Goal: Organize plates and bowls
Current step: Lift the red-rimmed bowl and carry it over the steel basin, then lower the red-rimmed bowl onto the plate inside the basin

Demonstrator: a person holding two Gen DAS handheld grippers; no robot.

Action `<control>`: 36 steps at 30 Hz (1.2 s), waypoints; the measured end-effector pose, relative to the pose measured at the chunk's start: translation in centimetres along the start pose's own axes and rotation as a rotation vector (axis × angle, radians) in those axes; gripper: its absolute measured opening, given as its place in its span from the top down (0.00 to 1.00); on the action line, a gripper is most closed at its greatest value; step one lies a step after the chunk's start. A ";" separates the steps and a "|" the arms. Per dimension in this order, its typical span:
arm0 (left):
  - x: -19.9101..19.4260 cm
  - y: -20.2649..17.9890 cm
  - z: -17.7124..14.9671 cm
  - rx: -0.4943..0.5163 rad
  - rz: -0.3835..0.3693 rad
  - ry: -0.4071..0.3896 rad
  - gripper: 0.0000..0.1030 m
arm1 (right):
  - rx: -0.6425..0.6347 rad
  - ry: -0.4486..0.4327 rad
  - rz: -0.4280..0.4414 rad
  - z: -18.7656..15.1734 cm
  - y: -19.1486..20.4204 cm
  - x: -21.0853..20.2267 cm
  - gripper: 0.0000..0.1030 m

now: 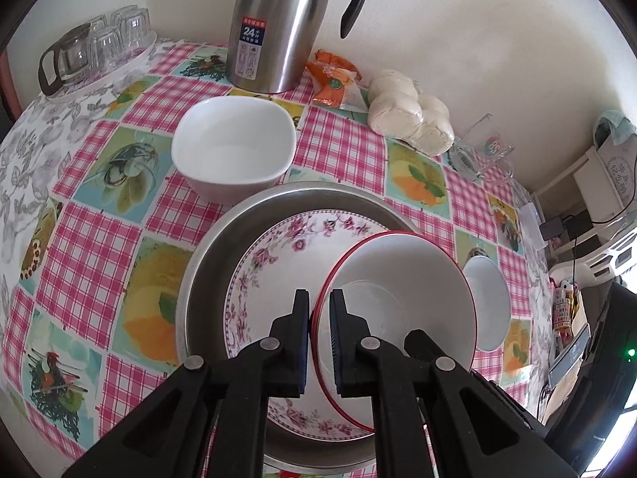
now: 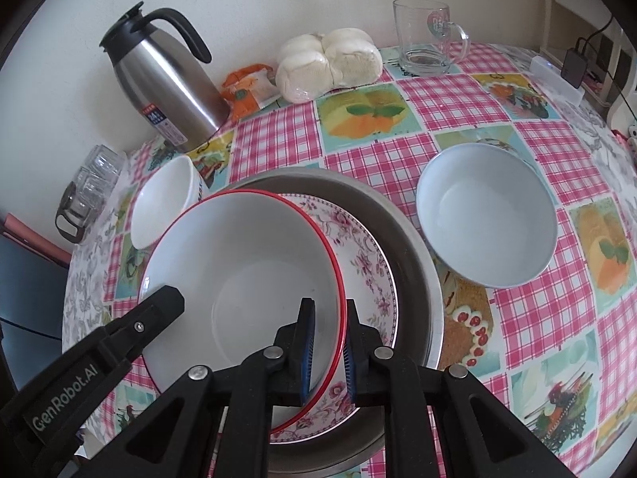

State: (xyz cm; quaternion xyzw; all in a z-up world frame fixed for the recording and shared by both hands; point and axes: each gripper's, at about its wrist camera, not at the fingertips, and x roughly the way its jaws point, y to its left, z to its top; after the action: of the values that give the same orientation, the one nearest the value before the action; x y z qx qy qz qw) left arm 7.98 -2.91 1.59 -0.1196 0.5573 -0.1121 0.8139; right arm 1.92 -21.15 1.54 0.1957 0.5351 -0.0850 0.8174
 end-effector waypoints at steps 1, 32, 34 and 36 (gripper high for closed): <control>0.1 0.1 0.0 -0.003 0.000 0.002 0.92 | 0.003 0.006 0.005 0.0 -0.1 0.2 0.85; 0.9 0.3 0.2 -0.014 0.013 0.022 0.91 | 0.022 0.045 0.020 0.1 -0.6 2.0 0.83; 0.9 0.3 0.2 -0.014 0.013 0.022 0.91 | 0.022 0.045 0.020 0.1 -0.6 2.0 0.83; 0.9 0.2 0.2 -0.015 0.013 0.022 0.91 | 0.024 0.045 0.020 0.1 -0.6 2.0 0.83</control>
State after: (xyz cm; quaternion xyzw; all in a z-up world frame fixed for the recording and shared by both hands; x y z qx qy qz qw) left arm 8.45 -2.96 0.76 -0.1210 0.5677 -0.1038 0.8076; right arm 2.61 -21.61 -0.41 0.2126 0.5502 -0.0787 0.8037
